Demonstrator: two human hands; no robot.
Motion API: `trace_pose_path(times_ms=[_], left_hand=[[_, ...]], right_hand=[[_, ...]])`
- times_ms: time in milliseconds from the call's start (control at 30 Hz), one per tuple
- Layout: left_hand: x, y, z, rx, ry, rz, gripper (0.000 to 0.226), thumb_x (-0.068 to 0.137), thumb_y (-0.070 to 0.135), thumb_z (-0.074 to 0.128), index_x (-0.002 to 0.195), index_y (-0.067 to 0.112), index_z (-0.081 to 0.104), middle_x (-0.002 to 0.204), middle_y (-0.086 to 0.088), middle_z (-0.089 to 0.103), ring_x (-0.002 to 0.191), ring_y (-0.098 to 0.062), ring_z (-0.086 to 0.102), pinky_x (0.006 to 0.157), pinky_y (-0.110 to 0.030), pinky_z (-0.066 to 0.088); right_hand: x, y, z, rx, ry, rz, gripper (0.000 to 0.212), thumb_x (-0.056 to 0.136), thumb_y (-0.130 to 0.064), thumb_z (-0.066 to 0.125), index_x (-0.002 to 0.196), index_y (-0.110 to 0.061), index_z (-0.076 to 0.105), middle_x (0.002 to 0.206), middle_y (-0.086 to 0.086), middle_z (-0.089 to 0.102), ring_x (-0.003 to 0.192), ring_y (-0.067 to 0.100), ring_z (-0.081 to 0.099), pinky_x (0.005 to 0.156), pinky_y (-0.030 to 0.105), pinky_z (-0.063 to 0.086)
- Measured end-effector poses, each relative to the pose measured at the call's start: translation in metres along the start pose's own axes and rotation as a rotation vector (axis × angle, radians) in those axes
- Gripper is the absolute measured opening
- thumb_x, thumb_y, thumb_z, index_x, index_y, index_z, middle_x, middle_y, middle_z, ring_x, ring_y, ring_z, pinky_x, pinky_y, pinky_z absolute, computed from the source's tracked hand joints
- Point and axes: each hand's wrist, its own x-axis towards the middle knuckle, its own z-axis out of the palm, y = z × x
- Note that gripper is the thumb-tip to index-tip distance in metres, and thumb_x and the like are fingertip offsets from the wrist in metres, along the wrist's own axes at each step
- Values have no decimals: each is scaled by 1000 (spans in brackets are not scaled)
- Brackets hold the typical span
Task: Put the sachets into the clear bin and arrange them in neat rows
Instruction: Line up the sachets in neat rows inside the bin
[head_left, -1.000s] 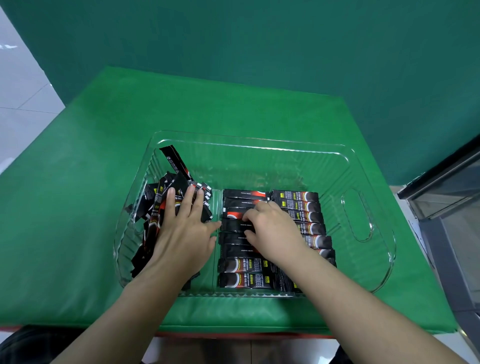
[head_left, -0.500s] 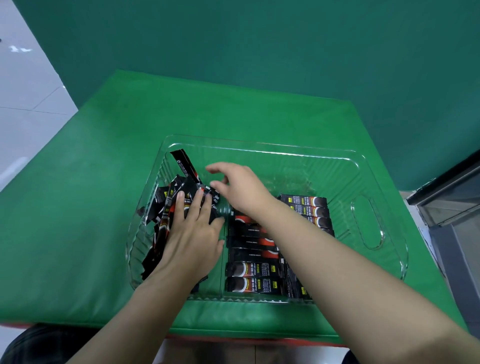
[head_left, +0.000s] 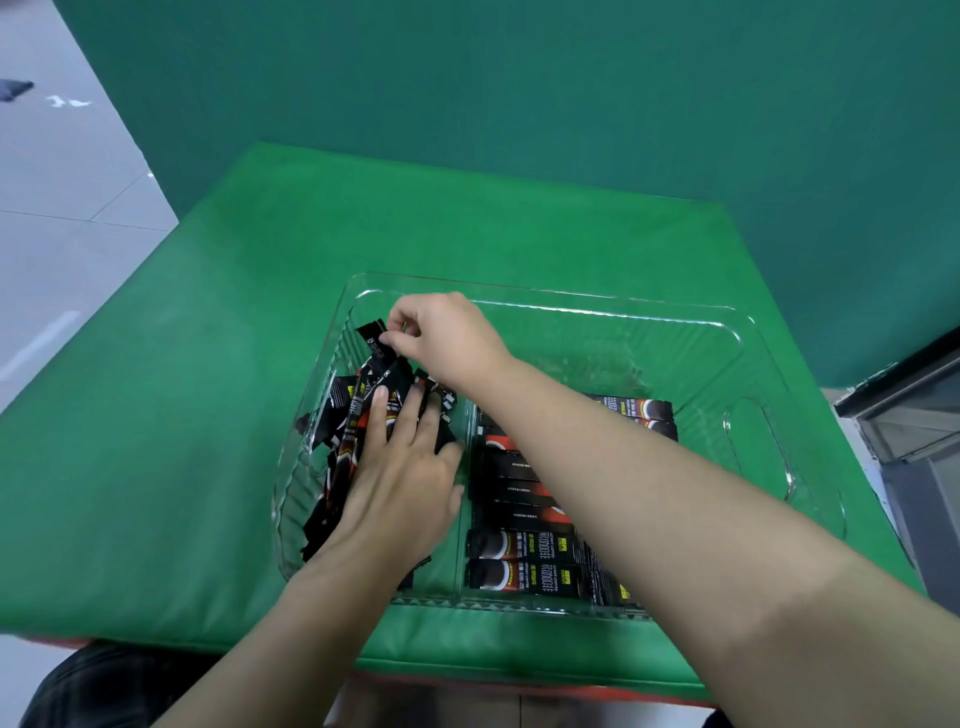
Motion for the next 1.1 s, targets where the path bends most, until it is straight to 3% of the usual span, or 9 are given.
trace_pose_path(times_ms=[133, 233, 333, 433, 500, 633, 800, 1000, 1100], left_hand=[[-1, 0, -1, 12, -7, -19, 39, 67, 40, 77, 98, 18, 74, 130, -27, 55, 133, -42, 40, 110, -60, 5], [-3, 1, -4, 30, 10, -24, 41, 82, 42, 63, 117, 20, 67, 145, -25, 39, 142, -40, 22, 110, -57, -13], [-3, 1, -7, 37, -49, -24, 40, 77, 42, 68, 110, 20, 71, 140, -24, 46, 139, -40, 30, 110, -56, -13], [-2, 1, -8, 56, -15, 2, 41, 80, 43, 66, 114, 21, 69, 142, -23, 43, 140, -39, 27, 109, -54, -18], [-3, 1, -11, 52, 23, -6, 42, 84, 44, 60, 120, 23, 65, 146, -22, 37, 143, -38, 20, 108, -53, -22], [-2, 4, -8, 37, 6, 28, 49, 95, 45, 42, 140, 24, 45, 157, -19, 12, 146, -35, -5, 100, -52, -32], [-2, 2, -9, 55, -13, -3, 41, 84, 43, 61, 119, 22, 66, 146, -22, 38, 143, -37, 20, 107, -53, -23], [1, 1, -2, 41, -51, 31, 40, 65, 40, 80, 99, 19, 75, 130, -25, 55, 131, -41, 42, 111, -54, -7], [0, 1, -2, 52, -8, 19, 41, 67, 41, 78, 101, 19, 74, 131, -25, 54, 133, -41, 40, 111, -54, -9]], right_hand=[[-18, 16, -8, 31, 193, -116, 13, 88, -21, 65, 87, -8, 67, 82, 4, 68, 70, 20, 56, 68, 32, 47], [-44, 31, -22, 73, 303, -113, 13, 88, -19, 64, 89, -6, 67, 80, -4, 60, 67, 9, 50, 61, 20, 38], [-71, 40, -32, 185, 363, -25, 9, 87, -13, 65, 92, -6, 67, 82, -6, 62, 72, 4, 52, 62, 12, 38], [-94, 46, -40, 158, 279, 104, 8, 89, -15, 62, 94, -10, 61, 85, -5, 61, 77, 11, 55, 65, 21, 40], [-107, 50, -44, 88, 184, 121, 11, 91, -17, 60, 101, -13, 62, 91, -9, 58, 86, 8, 51, 73, 17, 34], [-126, 56, -44, -15, -69, 86, 20, 93, -20, 58, 110, -15, 67, 102, -5, 63, 94, 9, 53, 86, 21, 38], [-137, 53, -30, -129, -313, 34, 23, 94, -24, 56, 112, -17, 67, 110, 0, 65, 107, 18, 52, 96, 32, 39], [-138, 50, -22, -358, -318, -12, 41, 91, -34, 58, 130, -21, 53, 123, -1, 54, 117, 20, 40, 98, 36, 34], [-143, 51, -21, -396, -321, -29, 41, 90, -38, 58, 128, -23, 53, 122, -3, 54, 116, 19, 40, 94, 34, 33]])
